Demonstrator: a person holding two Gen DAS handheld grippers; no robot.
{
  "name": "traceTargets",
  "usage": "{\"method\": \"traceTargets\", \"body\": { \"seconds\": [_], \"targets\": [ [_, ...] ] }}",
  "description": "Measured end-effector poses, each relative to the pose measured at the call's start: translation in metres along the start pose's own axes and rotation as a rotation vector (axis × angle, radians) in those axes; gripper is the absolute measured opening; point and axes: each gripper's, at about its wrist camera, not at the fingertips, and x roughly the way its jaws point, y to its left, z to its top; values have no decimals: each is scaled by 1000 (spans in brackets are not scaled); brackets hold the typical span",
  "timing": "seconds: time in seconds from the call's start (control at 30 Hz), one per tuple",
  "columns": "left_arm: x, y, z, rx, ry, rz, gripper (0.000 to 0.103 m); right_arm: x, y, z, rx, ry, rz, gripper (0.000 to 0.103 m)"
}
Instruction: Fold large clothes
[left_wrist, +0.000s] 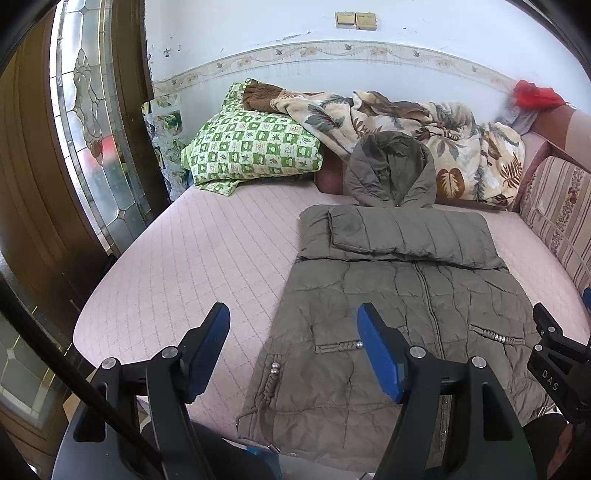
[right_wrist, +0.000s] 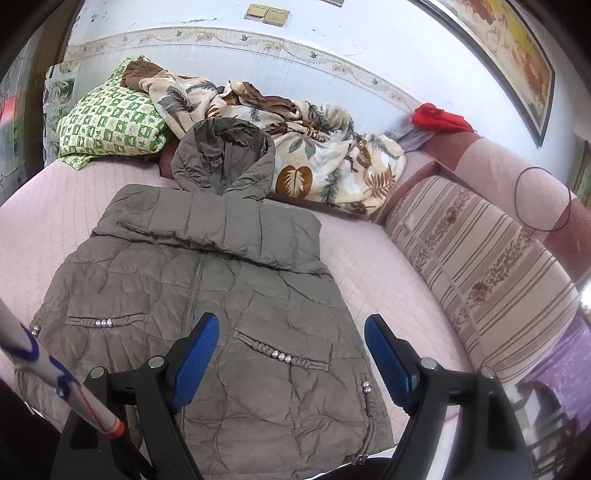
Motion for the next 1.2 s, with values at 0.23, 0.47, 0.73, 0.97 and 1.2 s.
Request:
{"method": "traceTargets", "body": {
  "seconds": [0.23, 0.47, 0.73, 0.97, 1.2],
  "targets": [
    [5, -5, -1, 11, 16, -9, 71, 1, 2, 1, -1, -8, -13, 86],
    [10, -11, -2, 22, 30, -21, 71, 6, 2, 2, 1, -3, -6, 87],
    [18, -18, -2, 38, 53, -32, 71, 16, 3, 1, 5, 14, 0, 88],
    [25, -26, -3, 55, 76, -47, 71, 26, 2, 0, 8, 33, 4, 88],
    [35, -30, -4, 67, 102, -71, 71, 35, 8, 1, -7, 52, 10, 88]
  ]
}}
